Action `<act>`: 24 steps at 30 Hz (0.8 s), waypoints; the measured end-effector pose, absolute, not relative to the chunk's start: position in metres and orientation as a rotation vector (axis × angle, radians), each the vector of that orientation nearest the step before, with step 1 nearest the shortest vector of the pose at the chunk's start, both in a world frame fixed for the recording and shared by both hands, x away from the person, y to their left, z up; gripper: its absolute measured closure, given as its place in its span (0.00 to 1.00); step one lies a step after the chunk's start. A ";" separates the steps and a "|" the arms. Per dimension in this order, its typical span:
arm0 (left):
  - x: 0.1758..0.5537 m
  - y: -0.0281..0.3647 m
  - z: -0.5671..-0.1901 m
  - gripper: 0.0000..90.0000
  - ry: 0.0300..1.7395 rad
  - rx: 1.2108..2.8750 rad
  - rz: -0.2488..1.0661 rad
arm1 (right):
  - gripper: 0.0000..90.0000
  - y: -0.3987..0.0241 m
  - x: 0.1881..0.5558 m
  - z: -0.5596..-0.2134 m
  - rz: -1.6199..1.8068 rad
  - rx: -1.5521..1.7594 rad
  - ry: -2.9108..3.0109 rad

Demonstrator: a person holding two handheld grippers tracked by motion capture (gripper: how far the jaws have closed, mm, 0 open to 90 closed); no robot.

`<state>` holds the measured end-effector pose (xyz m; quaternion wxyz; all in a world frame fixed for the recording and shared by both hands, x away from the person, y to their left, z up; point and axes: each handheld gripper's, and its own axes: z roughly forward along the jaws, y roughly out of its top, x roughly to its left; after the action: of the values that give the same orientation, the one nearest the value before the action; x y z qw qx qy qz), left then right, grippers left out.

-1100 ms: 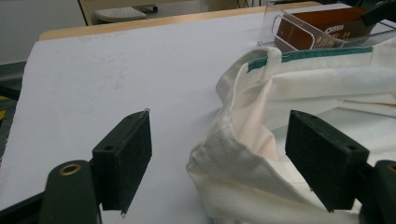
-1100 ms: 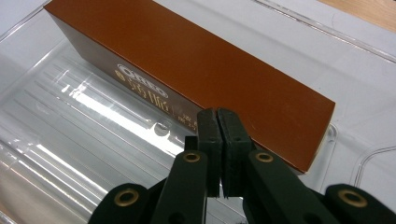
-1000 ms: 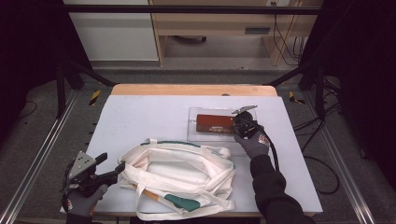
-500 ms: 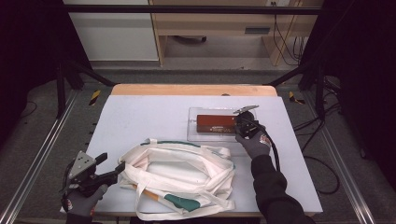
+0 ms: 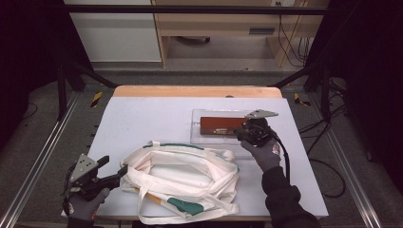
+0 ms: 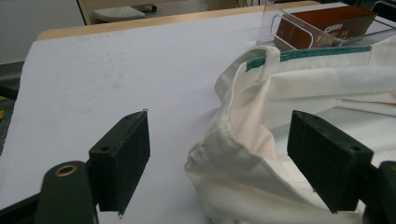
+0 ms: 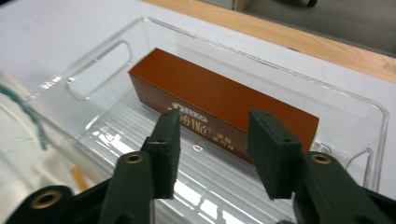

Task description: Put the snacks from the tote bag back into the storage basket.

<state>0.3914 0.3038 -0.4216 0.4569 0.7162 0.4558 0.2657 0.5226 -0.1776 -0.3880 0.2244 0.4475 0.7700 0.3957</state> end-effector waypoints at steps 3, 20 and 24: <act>0.392 0.304 -0.422 0.22 1.124 1.765 0.654 | 0.50 -0.186 0.509 -0.386 1.141 1.213 2.080; 0.392 0.308 -0.424 0.22 1.125 1.749 0.670 | 0.27 -0.240 0.438 -0.403 1.272 1.214 1.878; 0.392 0.308 -0.425 0.22 1.128 1.748 0.666 | 0.26 -0.252 0.426 -0.414 1.261 1.247 1.874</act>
<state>0.3924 0.3078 -0.4248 0.4607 0.7102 0.4583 0.2708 0.4259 -0.2524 -0.4140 0.2771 0.4643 0.6980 0.4696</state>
